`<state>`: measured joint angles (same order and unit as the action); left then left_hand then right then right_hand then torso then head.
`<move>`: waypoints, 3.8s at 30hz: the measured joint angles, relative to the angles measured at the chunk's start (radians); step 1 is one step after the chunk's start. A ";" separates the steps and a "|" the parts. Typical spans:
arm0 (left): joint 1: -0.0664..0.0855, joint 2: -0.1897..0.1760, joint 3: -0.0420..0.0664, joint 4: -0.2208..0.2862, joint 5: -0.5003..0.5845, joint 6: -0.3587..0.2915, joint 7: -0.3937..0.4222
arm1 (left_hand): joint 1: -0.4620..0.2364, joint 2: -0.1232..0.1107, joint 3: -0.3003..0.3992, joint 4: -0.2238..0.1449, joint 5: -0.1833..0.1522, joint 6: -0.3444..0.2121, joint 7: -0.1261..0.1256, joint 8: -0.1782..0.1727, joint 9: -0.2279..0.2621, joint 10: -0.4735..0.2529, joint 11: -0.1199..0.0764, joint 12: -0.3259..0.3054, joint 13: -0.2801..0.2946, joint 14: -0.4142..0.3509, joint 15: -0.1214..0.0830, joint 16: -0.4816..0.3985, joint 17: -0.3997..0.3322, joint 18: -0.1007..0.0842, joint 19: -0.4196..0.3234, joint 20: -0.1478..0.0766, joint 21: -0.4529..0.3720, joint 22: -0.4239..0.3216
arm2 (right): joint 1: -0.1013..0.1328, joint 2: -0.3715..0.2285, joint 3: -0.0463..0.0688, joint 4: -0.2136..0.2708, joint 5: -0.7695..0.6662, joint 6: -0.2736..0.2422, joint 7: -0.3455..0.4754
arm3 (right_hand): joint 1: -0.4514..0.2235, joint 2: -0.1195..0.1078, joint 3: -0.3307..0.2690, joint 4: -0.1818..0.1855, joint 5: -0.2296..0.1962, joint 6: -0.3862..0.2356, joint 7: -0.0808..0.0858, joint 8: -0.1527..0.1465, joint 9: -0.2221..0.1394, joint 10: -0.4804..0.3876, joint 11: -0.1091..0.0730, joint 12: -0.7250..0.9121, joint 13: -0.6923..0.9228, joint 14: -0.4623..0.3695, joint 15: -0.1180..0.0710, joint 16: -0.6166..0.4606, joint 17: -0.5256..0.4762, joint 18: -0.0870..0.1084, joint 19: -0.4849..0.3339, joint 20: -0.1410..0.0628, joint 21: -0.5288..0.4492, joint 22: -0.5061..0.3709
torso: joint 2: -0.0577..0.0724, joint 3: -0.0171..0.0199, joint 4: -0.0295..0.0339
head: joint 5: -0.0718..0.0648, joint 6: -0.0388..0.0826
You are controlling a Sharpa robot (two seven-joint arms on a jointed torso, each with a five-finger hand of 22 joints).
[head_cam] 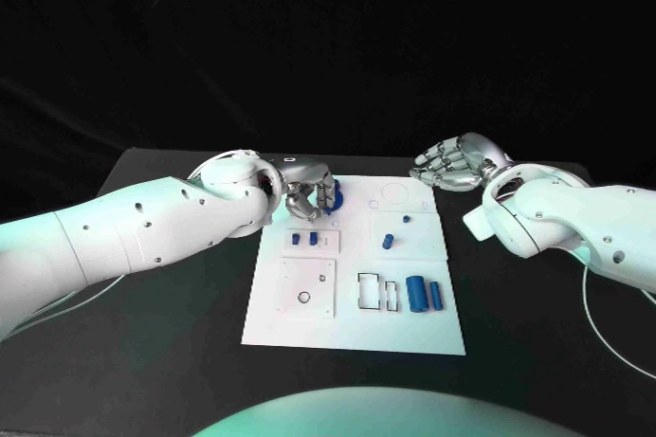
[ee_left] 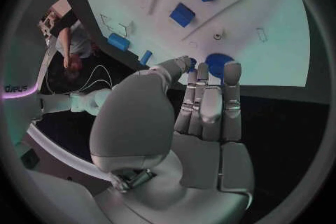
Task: Assemble the parts on the task board
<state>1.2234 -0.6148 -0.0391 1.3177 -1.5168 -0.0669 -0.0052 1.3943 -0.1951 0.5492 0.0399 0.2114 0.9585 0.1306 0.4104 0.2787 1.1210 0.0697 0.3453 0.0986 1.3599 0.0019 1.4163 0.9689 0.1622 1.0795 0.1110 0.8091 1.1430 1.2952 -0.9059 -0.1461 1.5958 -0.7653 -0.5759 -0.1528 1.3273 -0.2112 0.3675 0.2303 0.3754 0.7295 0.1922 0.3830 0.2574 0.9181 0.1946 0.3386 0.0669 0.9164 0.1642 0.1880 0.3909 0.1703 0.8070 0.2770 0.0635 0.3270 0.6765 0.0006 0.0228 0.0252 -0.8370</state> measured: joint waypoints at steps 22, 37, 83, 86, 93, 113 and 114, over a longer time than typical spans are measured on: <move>0.000 -0.071 0.007 0.014 0.025 0.023 -0.029 | -0.008 -0.008 -0.003 -0.003 0.004 0.000 0.000 -0.005 0.002 0.007 0.000 -0.017 -0.002 0.000 0.000 0.000 -0.010 0.000 0.000 0.000 -0.005 -0.001 | -0.002 -0.002 0.000 -0.001 -0.001 0.001 -0.001 | 0.000 0.000 0.000 0.000 0.000 0.000 0.000 0.008 -0.001 0.000 0.000 0.004 0.000 0.000 0.000 0.000 -0.001 0.000 0.000 0.000 0.000 -0.003 | -0.001 -0.0002 0.0007 | 0.003 -0.002; -0.004 -0.050 0.005 -0.020 0.032 0.041 -0.029 | -0.008 -0.008 -0.003 -0.003 0.004 0.000 0.000 -0.009 0.001 0.007 0.000 -0.017 -0.002 0.000 0.000 0.000 -0.011 0.000 0.000 0.000 -0.009 -0.001 | -0.003 -0.002 0.000 0.001 -0.001 0.001 -0.002 | 0.000 0.000 0.007 -0.001 0.000 0.000 0.000 0.008 -0.001 0.000 0.000 0.004 0.000 0.000 0.000 0.000 -0.003 0.000 0.000 0.000 0.000 -0.004 | 0.000 -0.0001 -0.0004 | 0.006 -0.002; -0.022 -0.024 -0.001 -0.044 0.037 0.067 -0.027 | -0.022 -0.022 -0.009 -0.008 -0.002 -0.029 0.013 -0.057 -0.005 0.018 0.004 -0.053 -0.002 0.000 0.000 0.000 -0.017 0.000 0.000 0.000 -0.019 0.001 | -0.003 -0.006 0.000 0.006 -0.003 0.002 -0.001 | 0.000 0.000 0.010 -0.004 0.000 0.000 0.000 0.008 -0.002 0.000 0.000 0.004 0.000 0.000 0.000 0.000 -0.005 0.000 0.000 0.000 0.000 -0.008 | -0.001 -0.0005 0.0002 | 0.003 -0.010; -0.022 -0.024 -0.001 -0.045 0.037 0.067 -0.027 | -0.023 -0.023 -0.011 -0.006 -0.002 -0.035 0.012 -0.061 -0.008 0.018 0.004 -0.056 -0.002 0.000 0.000 0.000 -0.019 0.000 0.000 0.000 -0.021 0.001 | -0.003 -0.006 0.000 0.005 -0.003 0.002 -0.001 | 0.000 0.000 0.010 -0.004 0.000 0.000 0.000 0.008 -0.002 0.000 0.000 0.004 0.000 0.000 0.000 0.000 -0.005 0.000 0.000 0.000 0.000 -0.008 | -0.001 -0.0005 0.0002 | 0.003 -0.011; -0.023 -0.024 -0.001 -0.045 0.037 0.066 -0.028 | -0.033 -0.033 -0.013 -0.004 0.004 -0.056 0.016 -0.082 -0.012 0.020 0.006 -0.071 -0.002 -0.004 0.004 0.000 -0.025 0.000 0.000 0.000 -0.025 0.001 | -0.003 -0.006 0.000 0.005 -0.004 0.002 -0.001 | 0.000 0.000 0.010 -0.004 0.000 0.000 0.000 0.008 -0.002 0.000 0.000 0.004 0.000 0.000 0.000 0.000 -0.005 0.000 0.000 0.000 0.000 -0.008 | -0.001 -0.0005 0.0001 | 0.003 -0.011; -0.023 -0.037 -0.001 -0.037 0.040 0.062 -0.034 | -0.080 -0.070 -0.067 0.023 0.059 -0.118 0.009 -0.127 -0.023 -0.034 0.032 -0.105 0.007 -0.029 0.029 0.000 -0.073 0.000 -0.011 0.018 -0.067 -0.007 | -0.003 -0.008 0.000 0.003 -0.004 0.002 -0.001 | 0.004 -0.004 0.010 -0.004 0.000 0.000 0.000 0.008 -0.003 0.000 0.000 0.004 0.000 0.000 0.000 0.000 -0.007 0.000 0.000 0.000 0.000 -0.010 | 0.000 -0.0005 -0.0002 | 0.003 -0.012; -0.023 -0.040 -0.001 -0.035 0.041 0.060 -0.035 | -0.080 -0.070 -0.074 0.023 0.059 -0.126 0.010 -0.130 -0.024 -0.046 0.035 -0.109 0.007 -0.033 0.033 -0.004 -0.081 0.000 -0.011 0.018 -0.072 -0.007 | -0.003 -0.008 0.000 0.002 -0.005 0.002 -0.001 | 0.004 -0.004 0.012 -0.006 0.000 0.000 0.000 0.008 -0.004 0.000 0.000 0.004 0.000 0.000 0.000 0.000 -0.008 0.000 0.000 0.000 0.000 -0.011 | -0.001 -0.0005 -0.0001 | 0.003 -0.012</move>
<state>1.2007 -0.6553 -0.0405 1.2824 -1.4757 -0.0069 -0.0402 1.3142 -0.2649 0.4748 0.0634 0.2708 0.8325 0.1402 0.2804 0.2542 1.0754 0.1044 0.2367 0.1057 1.3271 0.0346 1.4125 0.8876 0.1621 1.0685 0.1291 0.7373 1.1364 1.2924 -0.9141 -0.1463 1.5979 -0.7702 -0.5739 -0.1541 1.3311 -0.2150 0.3797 0.2246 0.3754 0.7295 0.1922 0.3906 0.2537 0.9181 0.1946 0.3423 0.0665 0.9164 0.1642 0.1880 0.3832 0.1702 0.8070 0.2770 0.0635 0.3161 0.6759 0.0001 0.0227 0.0287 -0.8493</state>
